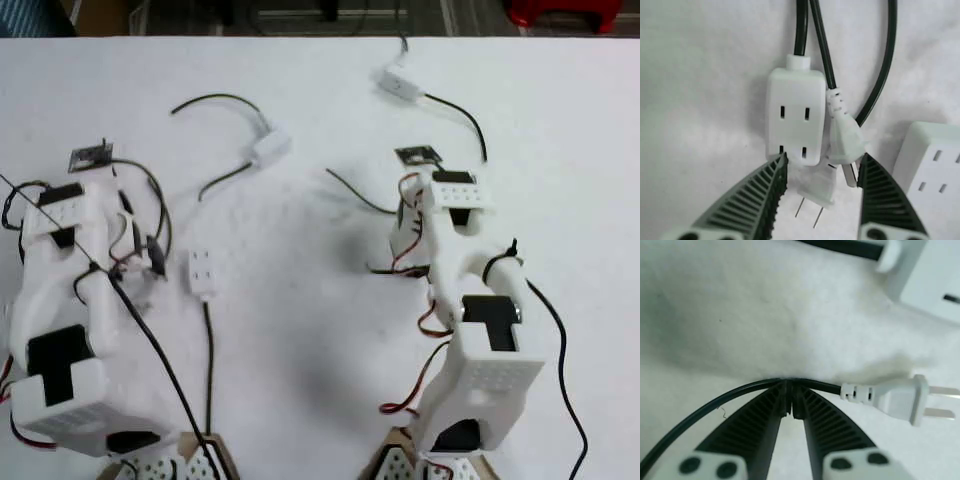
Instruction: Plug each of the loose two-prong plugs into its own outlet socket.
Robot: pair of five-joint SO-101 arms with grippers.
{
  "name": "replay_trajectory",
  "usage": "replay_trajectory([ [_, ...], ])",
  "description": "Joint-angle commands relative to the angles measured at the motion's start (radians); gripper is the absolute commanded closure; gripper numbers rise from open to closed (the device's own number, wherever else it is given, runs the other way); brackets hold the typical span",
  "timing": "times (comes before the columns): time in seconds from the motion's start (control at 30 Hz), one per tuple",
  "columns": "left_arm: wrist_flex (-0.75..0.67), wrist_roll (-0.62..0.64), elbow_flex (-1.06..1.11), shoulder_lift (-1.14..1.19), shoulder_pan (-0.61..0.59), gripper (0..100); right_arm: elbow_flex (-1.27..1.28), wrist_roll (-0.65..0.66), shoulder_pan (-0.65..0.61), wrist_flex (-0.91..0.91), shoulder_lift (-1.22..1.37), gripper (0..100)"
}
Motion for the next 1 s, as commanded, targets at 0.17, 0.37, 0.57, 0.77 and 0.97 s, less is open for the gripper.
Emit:
replay_trajectory([
  [0.17,-0.072,0.014,0.040,-0.044,0.068,76,0.000,0.008,-0.030,-0.022,0.015,97.7],
  [0.37,-0.072,0.015,0.044,-0.045,0.145,76,0.000,0.008,-0.030,-0.022,0.015,97.7],
  [0.57,-0.078,0.083,0.040,-0.039,0.225,77,0.000,0.008,-0.030,-0.022,0.015,97.7],
  [0.77,-0.124,0.141,0.044,-0.038,0.234,76,0.000,0.008,-0.030,-0.022,0.015,97.7],
  [0.97,-0.121,0.141,0.048,-0.038,0.226,77,0.000,0.008,-0.030,-0.022,0.015,97.7],
])
